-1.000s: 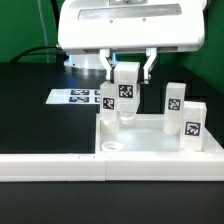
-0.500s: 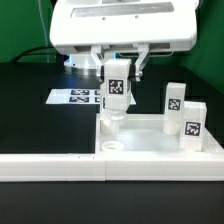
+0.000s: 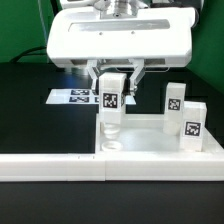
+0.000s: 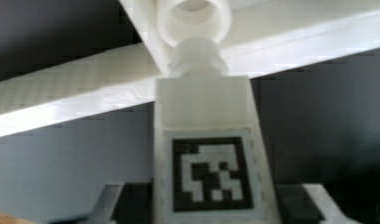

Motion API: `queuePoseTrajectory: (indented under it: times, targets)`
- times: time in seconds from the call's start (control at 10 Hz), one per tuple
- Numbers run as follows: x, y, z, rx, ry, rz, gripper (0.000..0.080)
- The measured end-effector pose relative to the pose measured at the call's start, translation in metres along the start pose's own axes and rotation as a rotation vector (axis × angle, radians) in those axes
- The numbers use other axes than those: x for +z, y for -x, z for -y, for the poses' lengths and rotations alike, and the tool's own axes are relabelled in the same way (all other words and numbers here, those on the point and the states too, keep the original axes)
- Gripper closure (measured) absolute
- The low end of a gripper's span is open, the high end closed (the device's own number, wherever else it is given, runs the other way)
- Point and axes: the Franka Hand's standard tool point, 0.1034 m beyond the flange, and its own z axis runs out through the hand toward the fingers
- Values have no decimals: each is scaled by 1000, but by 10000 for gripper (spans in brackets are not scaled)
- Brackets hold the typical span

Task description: Assemble square table

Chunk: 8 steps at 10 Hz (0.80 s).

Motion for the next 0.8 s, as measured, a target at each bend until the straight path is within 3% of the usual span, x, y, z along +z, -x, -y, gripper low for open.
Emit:
queuePoseTrajectory:
  times: [0.3,0.8]
  targets:
    - [7,12,0,-7,7,16,509]
    - [17,17,5,-10,11,21,509]
